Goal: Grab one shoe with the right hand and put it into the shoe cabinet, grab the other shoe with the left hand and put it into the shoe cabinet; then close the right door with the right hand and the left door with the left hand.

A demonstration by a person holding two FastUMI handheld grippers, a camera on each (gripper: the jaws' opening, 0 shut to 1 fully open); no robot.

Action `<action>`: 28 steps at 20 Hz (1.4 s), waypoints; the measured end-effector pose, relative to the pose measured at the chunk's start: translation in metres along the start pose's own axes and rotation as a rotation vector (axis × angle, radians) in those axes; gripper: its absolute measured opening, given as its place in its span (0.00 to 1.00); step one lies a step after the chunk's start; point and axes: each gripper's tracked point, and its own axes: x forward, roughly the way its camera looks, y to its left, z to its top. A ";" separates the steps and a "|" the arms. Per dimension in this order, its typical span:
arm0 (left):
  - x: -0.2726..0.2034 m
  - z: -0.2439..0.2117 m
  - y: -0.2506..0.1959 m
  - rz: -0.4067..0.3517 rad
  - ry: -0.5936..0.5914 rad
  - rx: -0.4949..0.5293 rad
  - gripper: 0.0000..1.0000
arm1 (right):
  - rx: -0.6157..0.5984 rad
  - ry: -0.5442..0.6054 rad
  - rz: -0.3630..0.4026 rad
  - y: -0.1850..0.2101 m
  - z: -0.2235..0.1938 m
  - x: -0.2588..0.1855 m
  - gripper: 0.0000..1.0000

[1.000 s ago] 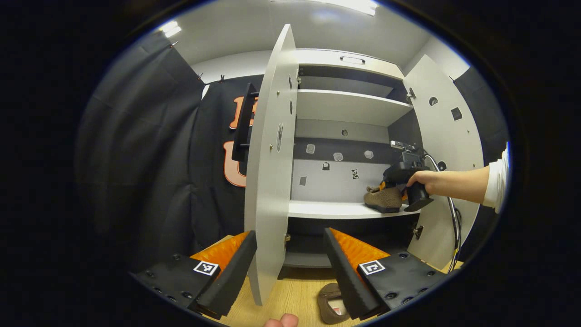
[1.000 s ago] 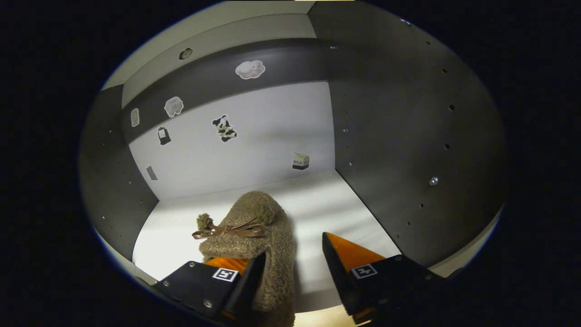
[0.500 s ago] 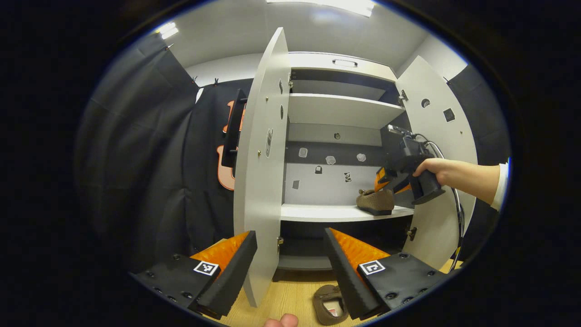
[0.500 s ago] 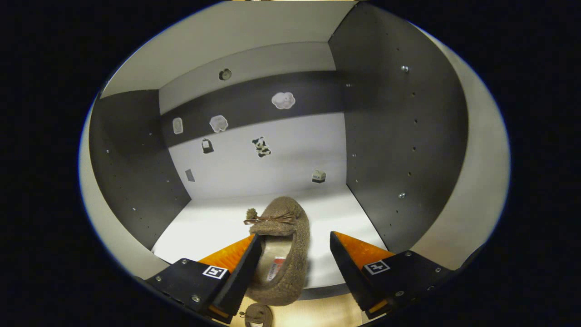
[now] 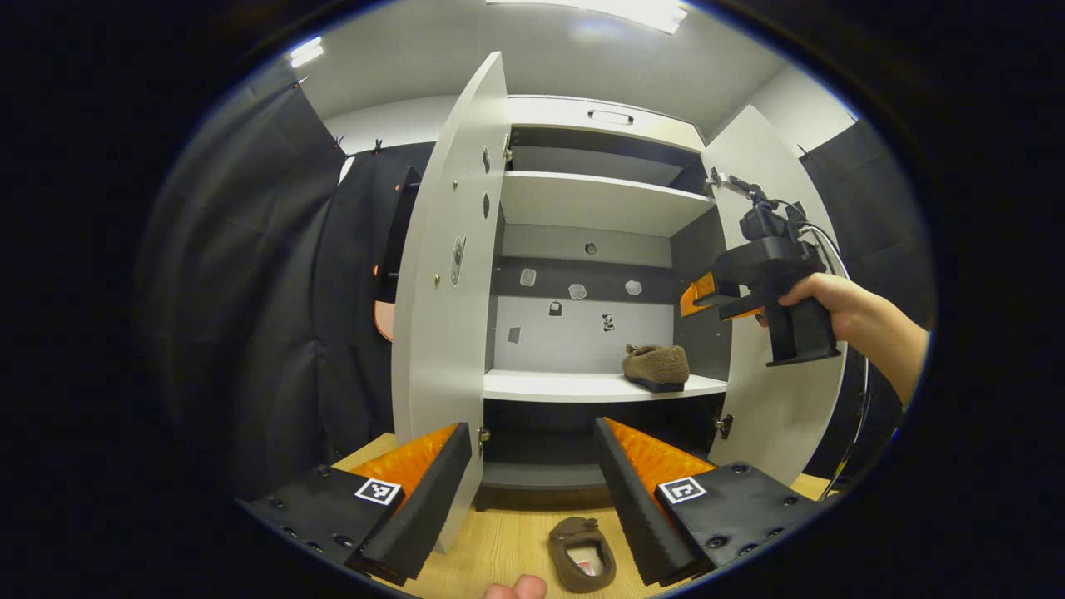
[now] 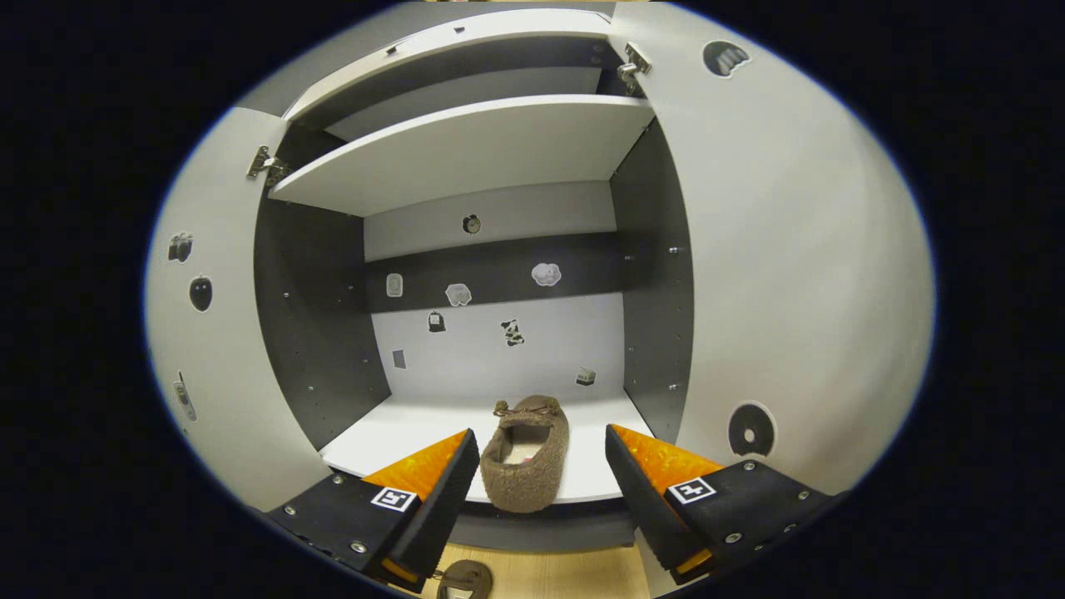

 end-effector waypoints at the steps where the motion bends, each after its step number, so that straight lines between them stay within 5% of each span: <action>1: 0.000 -0.002 -0.002 -0.005 0.006 -0.004 0.99 | 0.004 -0.016 0.002 -0.001 -0.003 -0.013 0.94; 7: 0.001 -0.009 -0.018 -0.045 0.029 -0.012 0.96 | 0.030 -0.053 0.038 -0.013 -0.042 -0.077 0.94; 16: 0.001 -0.041 -0.026 -0.048 0.123 -0.031 0.96 | 0.019 -0.128 -0.019 -0.049 -0.107 -0.152 0.94; 23: 0.026 -0.046 -0.031 -0.082 0.161 -0.065 0.97 | -0.046 -0.173 0.015 -0.045 -0.113 -0.192 0.94; 28: 0.048 -0.119 -0.027 -0.122 0.347 -0.104 0.97 | -0.062 -0.166 0.035 -0.038 -0.120 -0.202 0.94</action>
